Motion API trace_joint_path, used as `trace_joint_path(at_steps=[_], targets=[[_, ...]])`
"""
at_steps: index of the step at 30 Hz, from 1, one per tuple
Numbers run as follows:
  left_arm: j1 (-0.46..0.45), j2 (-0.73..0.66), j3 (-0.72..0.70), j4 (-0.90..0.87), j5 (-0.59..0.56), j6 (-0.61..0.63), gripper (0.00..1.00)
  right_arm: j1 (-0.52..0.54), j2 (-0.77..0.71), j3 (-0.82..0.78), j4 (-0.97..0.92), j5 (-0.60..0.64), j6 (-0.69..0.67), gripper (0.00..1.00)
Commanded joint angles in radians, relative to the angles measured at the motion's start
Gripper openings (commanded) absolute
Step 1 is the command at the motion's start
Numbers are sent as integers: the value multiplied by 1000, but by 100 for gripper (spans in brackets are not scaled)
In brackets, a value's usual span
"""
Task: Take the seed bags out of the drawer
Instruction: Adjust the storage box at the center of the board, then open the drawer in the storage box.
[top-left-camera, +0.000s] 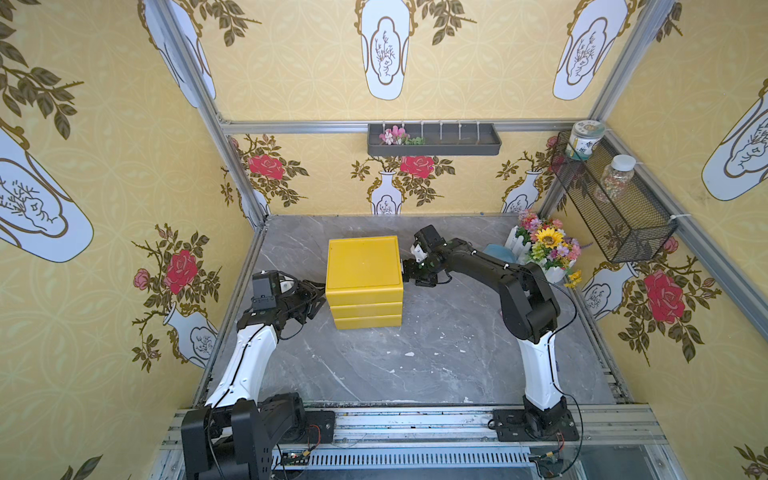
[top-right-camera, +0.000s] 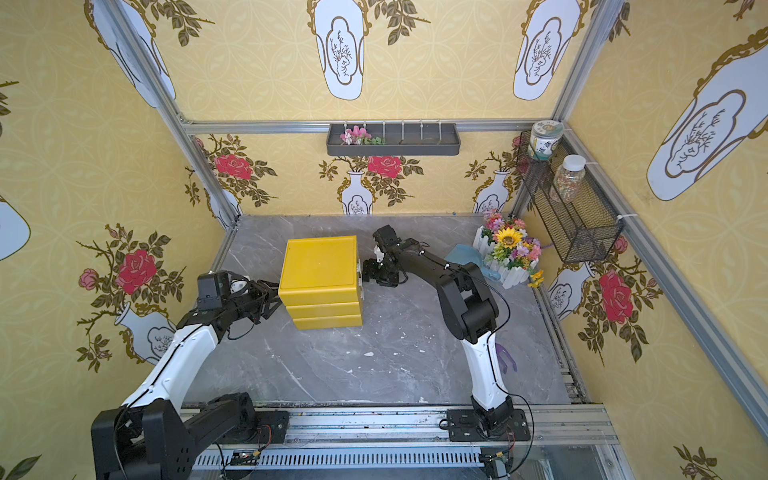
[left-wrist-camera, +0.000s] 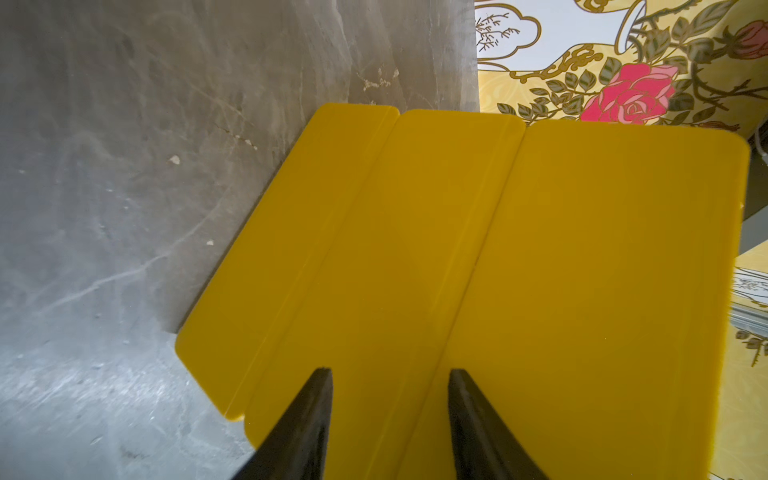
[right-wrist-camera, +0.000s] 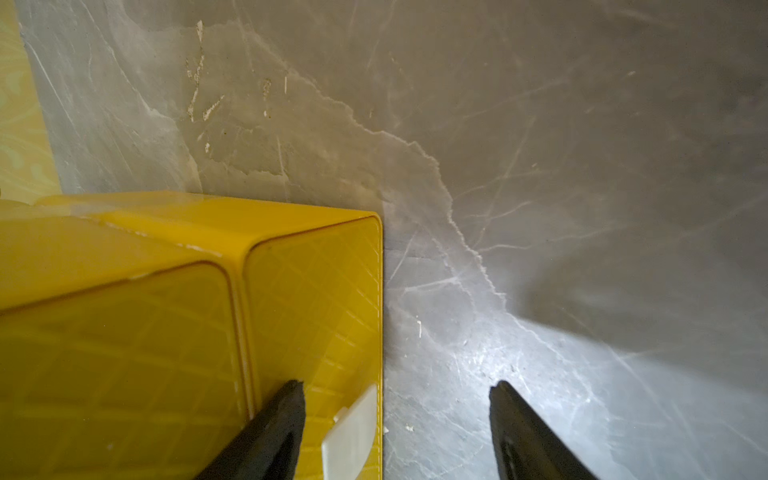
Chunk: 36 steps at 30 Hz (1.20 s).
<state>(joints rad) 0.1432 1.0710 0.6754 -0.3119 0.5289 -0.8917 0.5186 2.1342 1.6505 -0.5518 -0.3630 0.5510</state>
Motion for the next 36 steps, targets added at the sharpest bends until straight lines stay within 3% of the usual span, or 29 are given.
trace_joint_path(at_steps=[1, 8, 11, 15, 19, 36], targets=[[12, -37, 44, -110, -96, 42, 53, -12, -24, -9, 18, -12, 9, 74], [21, -33, 230, -192, -138, 116, 56, -85, -149, -97, 6, 5, -15, 75], [21, -1, 312, -201, -124, 161, 66, -105, -211, -109, -28, 20, -41, 75], [9, 59, 406, -237, -123, 246, 64, -113, -303, -112, -64, 34, -69, 75], [-63, 132, 491, -299, -200, 311, 64, -108, -370, -108, -80, 25, -72, 75], [-154, 237, 484, -329, -267, 353, 58, 15, -380, -46, -55, -16, -9, 72]])
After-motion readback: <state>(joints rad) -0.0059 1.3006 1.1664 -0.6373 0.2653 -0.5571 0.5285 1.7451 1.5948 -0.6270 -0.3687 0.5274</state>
